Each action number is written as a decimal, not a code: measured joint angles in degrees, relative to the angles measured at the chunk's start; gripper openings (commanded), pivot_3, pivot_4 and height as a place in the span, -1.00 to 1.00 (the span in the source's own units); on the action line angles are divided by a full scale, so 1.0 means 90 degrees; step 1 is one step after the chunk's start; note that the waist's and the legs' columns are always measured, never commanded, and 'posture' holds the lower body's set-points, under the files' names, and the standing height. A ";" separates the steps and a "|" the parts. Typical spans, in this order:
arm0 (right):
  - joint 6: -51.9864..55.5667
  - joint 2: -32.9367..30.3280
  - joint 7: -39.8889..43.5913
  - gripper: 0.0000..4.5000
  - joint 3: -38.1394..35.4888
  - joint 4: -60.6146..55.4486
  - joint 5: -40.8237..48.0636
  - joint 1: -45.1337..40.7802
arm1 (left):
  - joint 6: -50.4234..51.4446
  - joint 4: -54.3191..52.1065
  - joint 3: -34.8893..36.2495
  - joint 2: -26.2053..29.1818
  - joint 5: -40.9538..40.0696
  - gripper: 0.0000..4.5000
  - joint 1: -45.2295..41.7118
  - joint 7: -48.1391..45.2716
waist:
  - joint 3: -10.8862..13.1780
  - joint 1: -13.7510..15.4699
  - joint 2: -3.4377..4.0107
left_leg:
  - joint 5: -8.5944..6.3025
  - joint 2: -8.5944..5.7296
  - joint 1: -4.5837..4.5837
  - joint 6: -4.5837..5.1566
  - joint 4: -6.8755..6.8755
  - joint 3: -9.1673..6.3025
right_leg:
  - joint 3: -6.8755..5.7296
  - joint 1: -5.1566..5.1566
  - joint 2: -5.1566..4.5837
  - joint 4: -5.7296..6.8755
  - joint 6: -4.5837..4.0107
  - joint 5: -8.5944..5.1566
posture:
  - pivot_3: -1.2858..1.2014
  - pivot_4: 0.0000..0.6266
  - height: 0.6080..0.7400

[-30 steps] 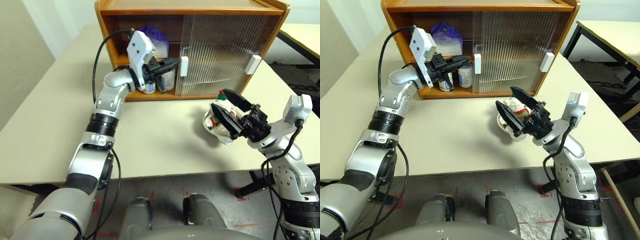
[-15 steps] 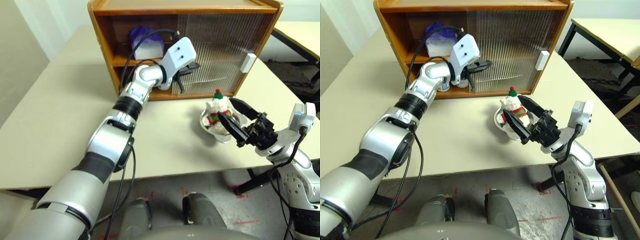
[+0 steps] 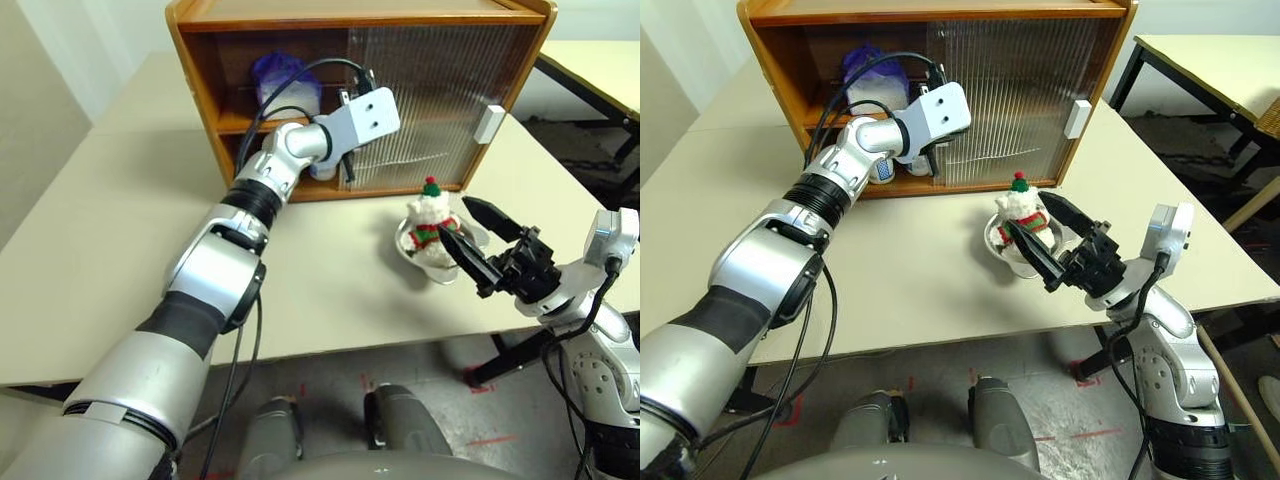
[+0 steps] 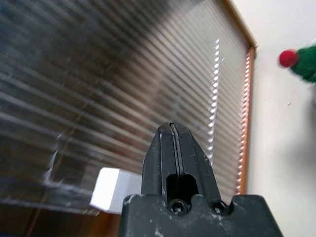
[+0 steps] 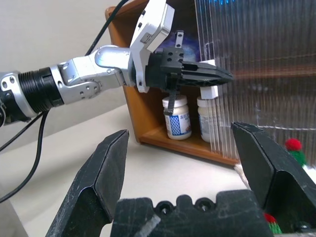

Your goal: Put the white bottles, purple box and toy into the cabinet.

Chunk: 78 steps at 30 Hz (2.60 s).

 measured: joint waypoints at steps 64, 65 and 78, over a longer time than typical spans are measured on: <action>-0.0158 -0.0594 0.0742 1.00 -0.0660 0.2246 -0.0129 -0.1467 | 0.2116 -0.3987 0.1387 0.2672 -0.1024 -0.74 0.2552 -0.0631 | 0.0050 0.0563 0.0046 | -0.0001 0.0010 0.0069 -0.0002 -0.0058 -0.0043 | -0.0049 0.0005 -0.0003 0.0024 -0.0041 0.0020 | 0.07 -1.00 1.00; -0.0158 -0.0657 0.0742 1.00 -0.0739 0.2298 -0.0130 -0.1468 | 0.2072 -0.4084 0.1424 0.2598 -0.1215 -0.59 0.2662 -0.0812 | 0.0050 0.0573 0.0046 | -0.0001 0.0011 0.0068 -0.0002 -0.0055 -0.0033 | -0.0046 0.0006 -0.0006 0.0024 -0.0048 0.0016 | 0.07 -1.00 1.00; -0.0160 -0.1104 0.0319 -0.29 -0.1079 0.3161 -0.0424 -0.1901 | 0.3059 -0.6042 0.2511 0.2046 -0.5015 1.00 0.4299 -0.3188 | 0.0045 0.0543 0.0040 | 0.0000 0.0001 0.0062 0.0000 -0.0045 0.0019 | -0.0003 0.0002 0.0006 0.0007 0.0053 0.0031 | 0.06 -1.00 1.00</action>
